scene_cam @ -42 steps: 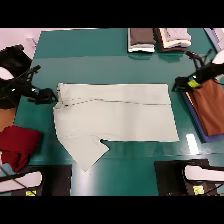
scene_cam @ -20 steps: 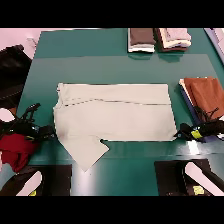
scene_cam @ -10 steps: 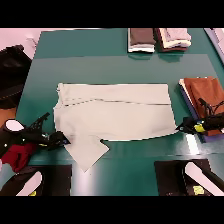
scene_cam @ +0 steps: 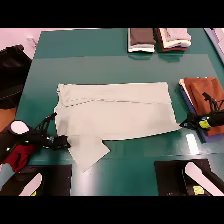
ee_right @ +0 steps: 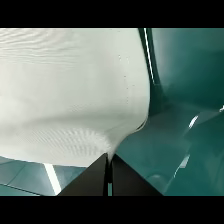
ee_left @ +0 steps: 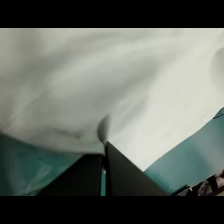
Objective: Fold the shirts.
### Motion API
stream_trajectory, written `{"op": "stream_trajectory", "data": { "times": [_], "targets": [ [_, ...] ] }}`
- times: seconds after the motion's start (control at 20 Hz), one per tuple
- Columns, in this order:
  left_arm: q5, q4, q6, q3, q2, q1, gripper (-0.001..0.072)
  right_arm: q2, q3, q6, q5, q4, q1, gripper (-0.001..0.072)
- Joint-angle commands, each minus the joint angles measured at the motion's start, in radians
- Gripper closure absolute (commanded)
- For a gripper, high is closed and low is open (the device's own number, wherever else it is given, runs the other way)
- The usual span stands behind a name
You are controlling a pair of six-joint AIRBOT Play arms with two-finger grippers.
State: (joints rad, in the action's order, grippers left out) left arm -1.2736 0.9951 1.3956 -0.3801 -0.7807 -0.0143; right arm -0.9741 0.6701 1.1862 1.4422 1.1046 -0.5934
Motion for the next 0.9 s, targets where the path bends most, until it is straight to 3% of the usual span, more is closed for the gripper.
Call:
{"op": "stream_trajectory", "data": {
  "times": [0.0, 0.15, 0.3, 0.5, 0.7, 0.85],
  "targets": [
    [-0.151, 0.124, 0.092, -0.051, 0.187, 0.008, 0.0678, 0.077, 0.023, 0.001, 0.058, 0.026, 0.001, 0.0696],
    [-0.292, 0.127, 0.143, -0.103, 0.308, 0.008, 0.0678, 0.204, -0.016, 0.013, 0.109, 0.097, 0.002, 0.0696],
    [-0.327, 0.128, 0.142, -0.194, 0.301, 0.008, 0.0678, 0.299, 0.003, 0.056, 0.097, 0.13, 0.002, 0.0696],
    [-0.166, 0.129, 0.111, -0.274, 0.192, 0.008, 0.0677, 0.261, 0.115, 0.082, 0.04, 0.119, 0.078, 0.0697],
    [0.003, 0.156, 0.01, -0.409, -0.059, 0.008, 0.0677, 0.061, 0.237, 0.145, -0.05, 0.128, 0.254, 0.0697],
    [0.084, 0.211, 0.009, -0.57, -0.266, 0.006, 0.0677, -0.123, 0.372, 0.187, -0.089, 0.127, 0.327, 0.0697]
  ]
}}
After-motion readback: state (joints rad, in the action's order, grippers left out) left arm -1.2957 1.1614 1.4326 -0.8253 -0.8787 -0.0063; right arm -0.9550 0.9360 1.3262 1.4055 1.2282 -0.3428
